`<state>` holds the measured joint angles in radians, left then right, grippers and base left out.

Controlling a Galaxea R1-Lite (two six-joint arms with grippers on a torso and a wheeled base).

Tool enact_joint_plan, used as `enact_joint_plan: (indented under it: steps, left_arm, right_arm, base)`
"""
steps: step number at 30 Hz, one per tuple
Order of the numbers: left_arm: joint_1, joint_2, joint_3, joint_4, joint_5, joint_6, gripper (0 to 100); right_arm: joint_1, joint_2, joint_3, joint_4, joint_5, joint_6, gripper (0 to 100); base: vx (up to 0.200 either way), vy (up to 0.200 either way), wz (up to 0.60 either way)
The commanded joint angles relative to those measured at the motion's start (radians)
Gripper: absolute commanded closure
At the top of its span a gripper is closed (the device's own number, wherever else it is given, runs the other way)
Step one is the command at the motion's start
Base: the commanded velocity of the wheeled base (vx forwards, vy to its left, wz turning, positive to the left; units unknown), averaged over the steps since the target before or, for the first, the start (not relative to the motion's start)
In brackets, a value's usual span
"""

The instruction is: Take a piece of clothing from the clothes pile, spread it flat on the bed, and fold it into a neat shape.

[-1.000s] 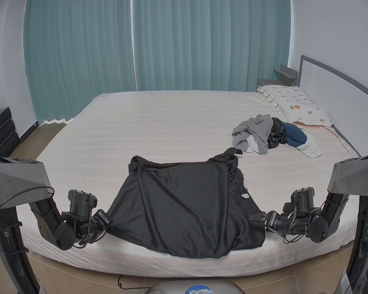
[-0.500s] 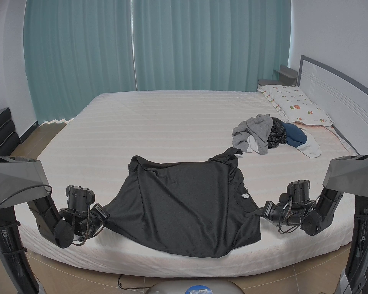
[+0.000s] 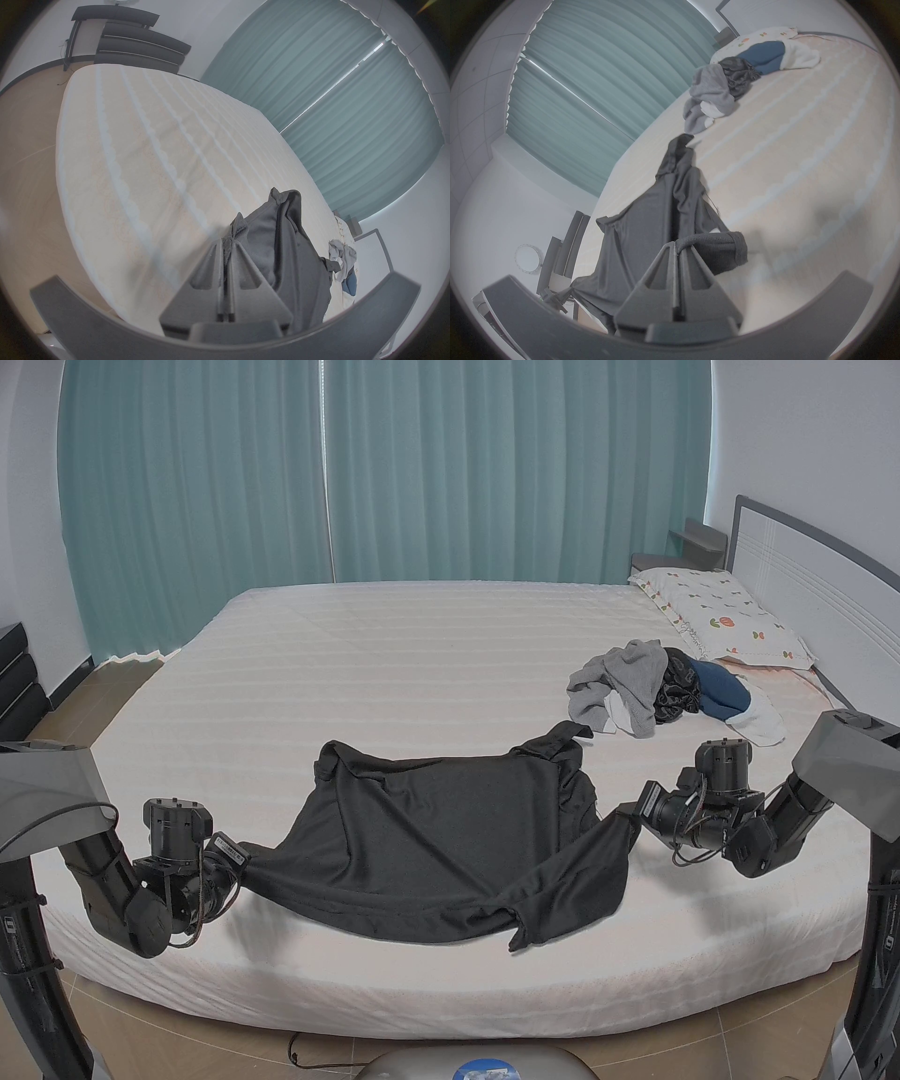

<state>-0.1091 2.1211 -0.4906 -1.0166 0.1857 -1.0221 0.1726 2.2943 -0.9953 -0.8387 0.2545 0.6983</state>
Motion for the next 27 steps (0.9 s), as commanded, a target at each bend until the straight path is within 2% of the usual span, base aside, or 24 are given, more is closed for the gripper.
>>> enact_joint_plan:
  steps: [1,12,18,19,27]
  left_arm:
    - [0.005,0.025,-0.02,-0.007,0.001,-0.029,100]
    - [0.003,0.036,-0.022,-0.008,0.003,-0.046,100]
    - [0.002,0.043,-0.022,-0.008,0.003,-0.047,100]
    - [0.002,0.048,-0.022,-0.008,0.001,-0.049,100]
    - [0.0,0.056,-0.02,-0.01,0.0,-0.059,100]
  right_arm:
    - [0.005,0.059,-0.12,0.035,-0.032,0.0,100]
    - [0.016,0.186,-0.313,0.033,-0.129,0.004,100]
    - [0.03,0.241,-0.352,0.018,-0.135,0.004,100]
    - [0.031,0.258,-0.362,0.012,-0.135,0.004,0]
    - [0.018,0.185,-0.275,0.006,-0.106,0.0,0]
  base:
    - [0.0,0.0,0.0]
    - [0.0,0.0,0.0]
    - [0.0,0.0,0.0]
    - [0.0,0.0,0.0]
    - [0.0,0.0,0.0]
